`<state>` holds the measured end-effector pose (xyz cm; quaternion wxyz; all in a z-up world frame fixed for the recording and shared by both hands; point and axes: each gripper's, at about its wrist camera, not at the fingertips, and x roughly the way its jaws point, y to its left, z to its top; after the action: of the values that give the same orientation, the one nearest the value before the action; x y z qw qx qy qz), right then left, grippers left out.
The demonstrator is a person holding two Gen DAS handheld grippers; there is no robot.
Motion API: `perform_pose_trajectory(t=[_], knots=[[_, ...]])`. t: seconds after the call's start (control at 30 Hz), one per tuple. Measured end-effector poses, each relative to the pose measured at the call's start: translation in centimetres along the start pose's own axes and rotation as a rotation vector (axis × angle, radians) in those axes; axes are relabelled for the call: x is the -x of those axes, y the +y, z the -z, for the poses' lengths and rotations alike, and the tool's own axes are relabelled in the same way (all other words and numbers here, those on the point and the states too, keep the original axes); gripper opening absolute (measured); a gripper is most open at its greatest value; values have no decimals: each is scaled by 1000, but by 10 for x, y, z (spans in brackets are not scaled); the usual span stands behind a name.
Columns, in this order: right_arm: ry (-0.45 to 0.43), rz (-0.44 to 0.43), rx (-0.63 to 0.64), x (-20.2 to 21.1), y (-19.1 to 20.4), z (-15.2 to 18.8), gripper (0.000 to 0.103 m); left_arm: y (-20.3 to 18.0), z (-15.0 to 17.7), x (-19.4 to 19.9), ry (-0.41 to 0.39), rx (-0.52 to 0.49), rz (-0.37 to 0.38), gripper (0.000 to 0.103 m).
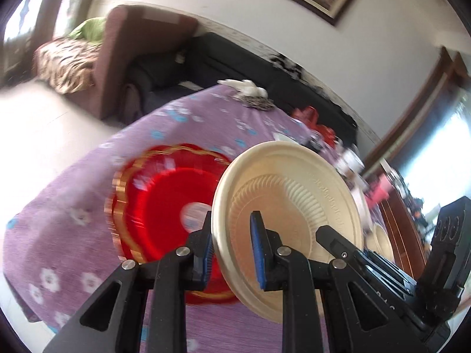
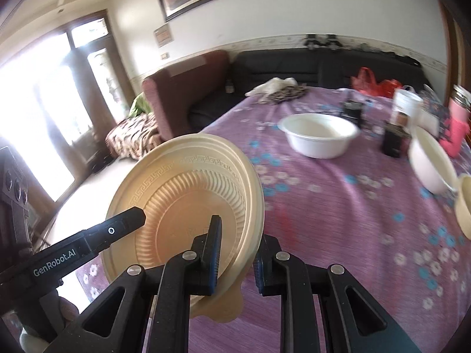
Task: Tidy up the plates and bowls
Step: 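Carry the beige ribbed bowl with both grippers and lower it onto the red plate stack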
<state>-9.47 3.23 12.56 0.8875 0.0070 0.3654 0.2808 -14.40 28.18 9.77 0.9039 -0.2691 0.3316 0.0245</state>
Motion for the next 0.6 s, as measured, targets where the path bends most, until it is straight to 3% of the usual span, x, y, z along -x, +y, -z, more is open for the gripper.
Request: perform_pose_trajectory(t=[0.2,0.6], knots=[[42,-25,25,-31,21,-9,21,32,-9,-1,1,57,-40,21],[114,-58,3,-70,21,-19,21,52,-19,-15,12,92,-66,21]])
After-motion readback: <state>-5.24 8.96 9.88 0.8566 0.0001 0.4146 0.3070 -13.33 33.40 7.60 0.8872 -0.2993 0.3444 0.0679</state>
